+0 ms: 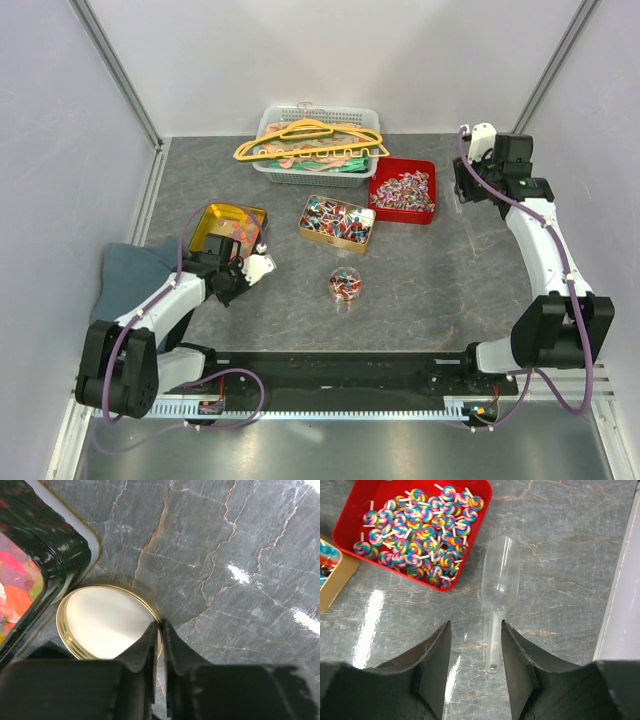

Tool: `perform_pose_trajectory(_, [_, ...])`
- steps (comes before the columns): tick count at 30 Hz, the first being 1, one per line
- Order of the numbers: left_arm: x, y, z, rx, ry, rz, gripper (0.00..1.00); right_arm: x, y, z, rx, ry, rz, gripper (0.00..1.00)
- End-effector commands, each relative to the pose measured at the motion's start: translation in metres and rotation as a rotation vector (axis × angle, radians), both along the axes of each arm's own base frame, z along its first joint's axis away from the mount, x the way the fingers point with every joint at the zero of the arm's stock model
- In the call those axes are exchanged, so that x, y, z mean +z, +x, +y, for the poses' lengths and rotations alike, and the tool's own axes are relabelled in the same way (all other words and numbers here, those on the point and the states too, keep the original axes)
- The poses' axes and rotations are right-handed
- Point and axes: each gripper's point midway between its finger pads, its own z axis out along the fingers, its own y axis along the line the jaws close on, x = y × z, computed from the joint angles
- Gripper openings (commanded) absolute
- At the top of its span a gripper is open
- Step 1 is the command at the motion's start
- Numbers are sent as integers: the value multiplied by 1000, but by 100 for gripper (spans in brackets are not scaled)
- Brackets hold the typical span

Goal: Pack the candies
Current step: Pick up the bottle lid at the center of the board.

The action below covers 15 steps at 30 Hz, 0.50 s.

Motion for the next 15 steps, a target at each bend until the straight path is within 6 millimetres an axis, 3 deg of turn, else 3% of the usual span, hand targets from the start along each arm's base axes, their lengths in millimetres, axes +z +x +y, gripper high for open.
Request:
perform_pose_trajectory(1, [-15,-15,2,-39,13,59,2,34,-4,20,56,7,-68,52])
perform_pose_trajectory(9, [17,-16,-20,-90,-93,79,2,43,-9,54,182,49,-62,57])
perform_pose_trajectory(13, [52,-24,-42,-144,-208,114,2,41,-21,79,305,126,-11,58])
perform_pose_trajectory(15, [81,-26,-57,-184,-291,112,2,41,-25,91,364,164,12,60])
